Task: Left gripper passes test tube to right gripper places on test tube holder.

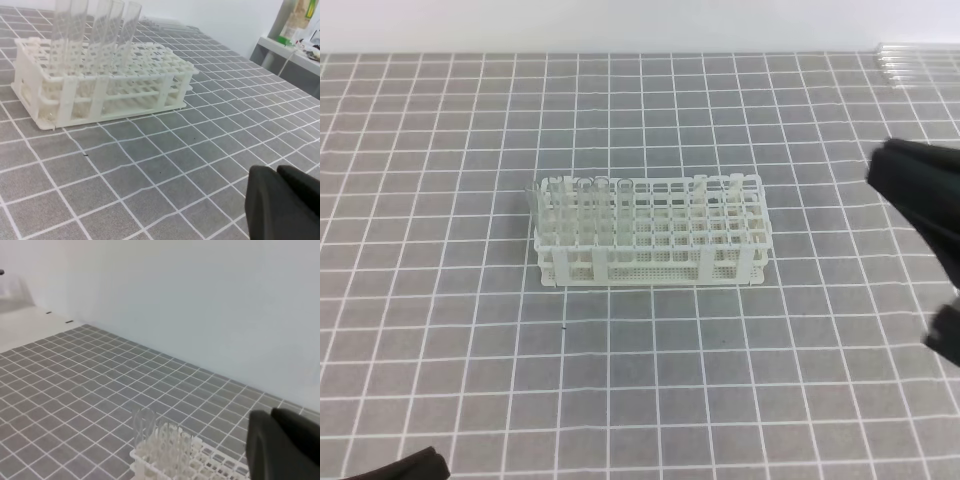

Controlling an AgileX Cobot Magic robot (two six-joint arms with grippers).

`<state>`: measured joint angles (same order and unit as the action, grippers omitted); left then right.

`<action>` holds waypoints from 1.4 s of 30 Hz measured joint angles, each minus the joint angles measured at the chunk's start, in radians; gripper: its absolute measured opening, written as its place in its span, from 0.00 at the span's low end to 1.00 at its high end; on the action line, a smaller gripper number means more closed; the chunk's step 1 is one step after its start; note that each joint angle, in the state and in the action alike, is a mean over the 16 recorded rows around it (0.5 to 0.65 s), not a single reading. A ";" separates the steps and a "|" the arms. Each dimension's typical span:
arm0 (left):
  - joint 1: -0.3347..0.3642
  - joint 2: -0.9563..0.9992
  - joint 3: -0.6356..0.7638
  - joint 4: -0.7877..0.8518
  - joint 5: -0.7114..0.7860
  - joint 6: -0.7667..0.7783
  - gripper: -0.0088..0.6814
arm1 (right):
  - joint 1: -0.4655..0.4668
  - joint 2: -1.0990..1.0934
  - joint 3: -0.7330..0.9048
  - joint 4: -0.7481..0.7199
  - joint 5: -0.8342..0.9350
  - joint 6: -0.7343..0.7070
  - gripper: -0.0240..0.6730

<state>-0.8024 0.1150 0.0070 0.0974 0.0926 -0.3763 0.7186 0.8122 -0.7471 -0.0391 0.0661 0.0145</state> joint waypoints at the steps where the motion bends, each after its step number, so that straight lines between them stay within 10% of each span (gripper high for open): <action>1: 0.000 0.000 0.000 0.000 0.000 0.000 0.01 | 0.000 -0.022 0.010 -0.001 0.016 0.000 0.02; 9: 0.000 -0.001 -0.002 0.000 0.003 0.000 0.01 | -0.078 -0.140 0.098 -0.002 0.095 0.002 0.02; 25: 0.000 0.001 -0.002 0.000 0.002 0.000 0.01 | -0.556 -0.608 0.590 0.106 0.074 0.005 0.02; 42: 0.000 0.001 -0.002 0.001 0.004 0.000 0.01 | -0.622 -0.825 0.750 0.121 0.121 -0.017 0.02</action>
<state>-0.8024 0.1157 0.0045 0.0984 0.0964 -0.3761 0.0970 -0.0127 0.0033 0.0824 0.1874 -0.0028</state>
